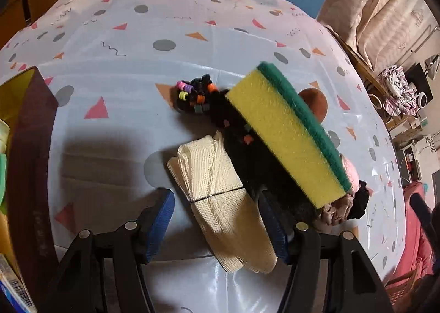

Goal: Organize soft objects
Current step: 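Reach the left gripper to the cream knitted cloth and grasp it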

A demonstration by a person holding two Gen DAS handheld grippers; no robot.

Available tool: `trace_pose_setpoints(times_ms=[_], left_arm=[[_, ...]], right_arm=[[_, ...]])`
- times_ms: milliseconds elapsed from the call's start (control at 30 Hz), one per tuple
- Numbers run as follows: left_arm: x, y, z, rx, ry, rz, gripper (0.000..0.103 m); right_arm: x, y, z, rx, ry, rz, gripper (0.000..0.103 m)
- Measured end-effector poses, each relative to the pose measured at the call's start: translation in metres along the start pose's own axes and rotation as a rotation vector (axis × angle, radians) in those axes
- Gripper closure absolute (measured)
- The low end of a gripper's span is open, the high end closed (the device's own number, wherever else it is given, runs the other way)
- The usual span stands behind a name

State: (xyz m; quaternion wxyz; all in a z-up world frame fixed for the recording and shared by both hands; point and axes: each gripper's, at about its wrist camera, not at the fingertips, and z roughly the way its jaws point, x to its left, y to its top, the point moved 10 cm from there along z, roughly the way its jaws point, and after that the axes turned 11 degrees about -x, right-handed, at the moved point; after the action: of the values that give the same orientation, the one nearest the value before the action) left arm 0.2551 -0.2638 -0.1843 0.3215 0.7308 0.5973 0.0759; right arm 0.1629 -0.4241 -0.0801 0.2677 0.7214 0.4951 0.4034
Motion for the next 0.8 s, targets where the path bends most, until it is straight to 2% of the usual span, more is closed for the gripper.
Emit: trace_pose_setpoints(times_ms=[33, 100, 233, 367, 433, 467, 533, 800], left_arm=[[-0.001, -0.003, -0.003, 0.004, -0.018, 0.007, 0.041], [-0.001, -0.010, -0.010, 0.016, -0.046, 0.003, 0.059], [0.001, -0.025, -0.024, 0.028, -0.098, 0.014, 0.066], [0.005, -0.037, -0.036, 0.040, -0.100, 0.040, 0.066], [0.005, -0.041, -0.040, 0.048, -0.084, 0.070, 0.062], [0.005, -0.041, -0.042, 0.048, -0.086, 0.065, 0.057], [0.006, -0.039, -0.042, 0.055, -0.093, 0.034, 0.054], [0.007, -0.035, -0.029, 0.050, 0.024, 0.028, 0.052]], right_arm=[[0.001, -0.001, 0.000, 0.003, 0.000, -0.004, 0.002], [0.002, -0.002, 0.001, 0.007, 0.005, -0.009, 0.002], [0.006, -0.002, -0.001, 0.002, 0.007, -0.026, 0.002], [0.006, -0.003, 0.000, 0.006, 0.004, -0.031, 0.002], [0.005, -0.004, 0.001, 0.009, 0.000, -0.032, 0.002], [0.005, -0.004, 0.001, 0.010, -0.002, -0.033, 0.002], [0.005, -0.005, 0.001, 0.013, -0.002, -0.031, 0.002], [0.004, -0.004, 0.001, 0.012, 0.000, -0.025, 0.002]])
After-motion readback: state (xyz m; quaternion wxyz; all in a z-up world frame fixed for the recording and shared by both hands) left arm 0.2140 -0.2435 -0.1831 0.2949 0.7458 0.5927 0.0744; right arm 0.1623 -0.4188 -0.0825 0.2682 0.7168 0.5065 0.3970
